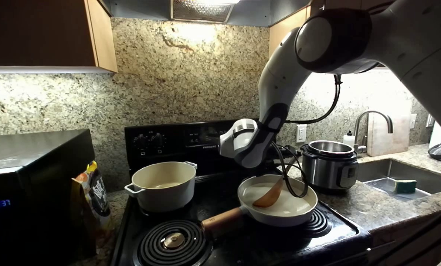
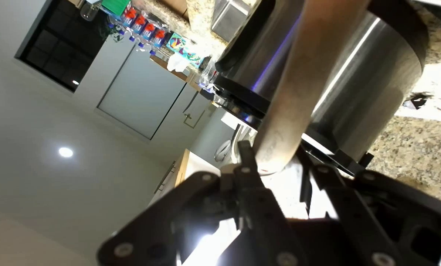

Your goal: Use the spatula to stir the water

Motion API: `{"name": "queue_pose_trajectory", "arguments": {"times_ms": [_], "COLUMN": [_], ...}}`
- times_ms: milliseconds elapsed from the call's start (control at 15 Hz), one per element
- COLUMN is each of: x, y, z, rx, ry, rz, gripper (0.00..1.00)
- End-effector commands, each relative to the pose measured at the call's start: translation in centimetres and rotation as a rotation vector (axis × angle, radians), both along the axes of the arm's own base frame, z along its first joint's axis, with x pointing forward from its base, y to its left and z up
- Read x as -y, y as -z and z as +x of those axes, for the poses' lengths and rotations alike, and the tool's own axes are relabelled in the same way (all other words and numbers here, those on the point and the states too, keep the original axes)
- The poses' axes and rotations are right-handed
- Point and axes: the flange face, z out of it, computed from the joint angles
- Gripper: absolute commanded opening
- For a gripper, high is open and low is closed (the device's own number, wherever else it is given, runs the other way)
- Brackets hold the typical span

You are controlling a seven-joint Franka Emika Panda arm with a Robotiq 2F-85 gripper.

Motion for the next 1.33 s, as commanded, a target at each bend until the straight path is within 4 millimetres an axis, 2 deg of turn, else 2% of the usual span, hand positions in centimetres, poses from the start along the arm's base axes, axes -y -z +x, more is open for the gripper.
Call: {"name": "queue_pose_trajectory", "arguments": {"times_ms": [0, 267, 533, 733, 933, 1267], "x": [2.4, 4.6, 5.7, 4.8, 3.0, 0.3], "y": [-1.0, -2.3, -3.6, -4.2, -4.1, -2.1], "z": [-1.3, -1.0, 0.4, 1.6, 2.4, 1.6], "rx": [-0.04, -0.006, 0.024, 0.026, 0.003, -0.065], "ry": [-0.016, 0.007, 0.027, 0.013, -0.02, -0.08], "rz": [0.008, 0.041, 0.048, 0.05, 0.06, 0.076], "gripper": [0.11, 0.11, 0.11, 0.11, 0.11, 0.11]}}
